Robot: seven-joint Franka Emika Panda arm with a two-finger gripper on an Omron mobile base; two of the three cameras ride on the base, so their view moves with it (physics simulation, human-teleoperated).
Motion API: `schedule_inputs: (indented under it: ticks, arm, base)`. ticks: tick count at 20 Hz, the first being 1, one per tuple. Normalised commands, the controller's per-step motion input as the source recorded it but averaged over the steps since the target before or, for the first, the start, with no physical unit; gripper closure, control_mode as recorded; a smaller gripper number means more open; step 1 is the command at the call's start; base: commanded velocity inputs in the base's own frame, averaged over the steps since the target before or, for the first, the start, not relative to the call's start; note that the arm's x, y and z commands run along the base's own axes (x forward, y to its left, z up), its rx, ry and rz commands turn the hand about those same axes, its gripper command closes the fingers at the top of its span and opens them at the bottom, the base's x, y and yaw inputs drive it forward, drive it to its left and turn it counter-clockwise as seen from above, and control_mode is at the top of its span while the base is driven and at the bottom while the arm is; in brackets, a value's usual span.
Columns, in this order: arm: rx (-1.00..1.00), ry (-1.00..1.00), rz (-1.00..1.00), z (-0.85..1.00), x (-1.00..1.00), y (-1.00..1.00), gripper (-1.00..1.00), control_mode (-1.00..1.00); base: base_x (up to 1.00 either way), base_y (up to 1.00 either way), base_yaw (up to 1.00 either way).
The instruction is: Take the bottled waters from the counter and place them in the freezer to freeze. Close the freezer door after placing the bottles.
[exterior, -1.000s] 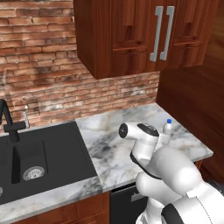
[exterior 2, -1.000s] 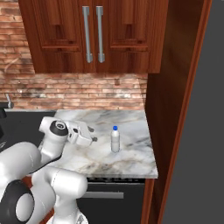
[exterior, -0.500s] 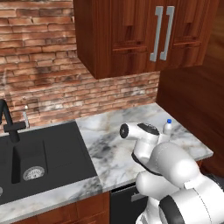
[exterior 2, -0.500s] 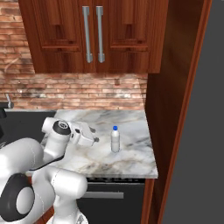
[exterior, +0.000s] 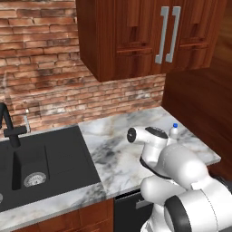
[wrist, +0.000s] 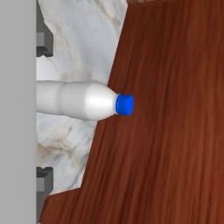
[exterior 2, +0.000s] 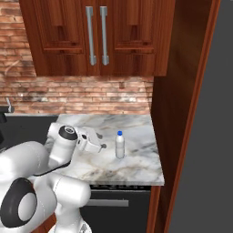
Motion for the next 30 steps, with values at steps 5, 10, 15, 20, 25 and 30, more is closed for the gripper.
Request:
schedule_inputs:
  ticks: [5, 10, 15, 20, 25, 30]
  arm:
    - [0.00, 0.00, 0.00, 0.00, 0.00, -0.18, -1.00, -1.00]
    - [0.00, 0.00, 0.00, 0.00, 0.00, -0.18, -1.00, -1.00]
    - [0.00, 0.00, 0.00, 0.00, 0.00, -0.12, -1.00, -1.00]
    - [0.00, 0.00, 0.00, 0.00, 0.00, 0.00, -1.00, -1.00]
    - [0.00, 0.00, 0.00, 0.00, 0.02, 0.00, -1.00, -1.00]
    - [0.00, 0.00, -0.02, 0.00, 0.12, 0.00, -1.00, -1.00]
  base:
    - [0.00, 0.00, 0.00]
    - [0.00, 0.00, 0.00]
    - [0.00, 0.00, 0.00]
    - [0.00, 0.00, 0.00]
    - [0.00, 0.00, 0.00]
    - [0.00, 0.00, 0.00]
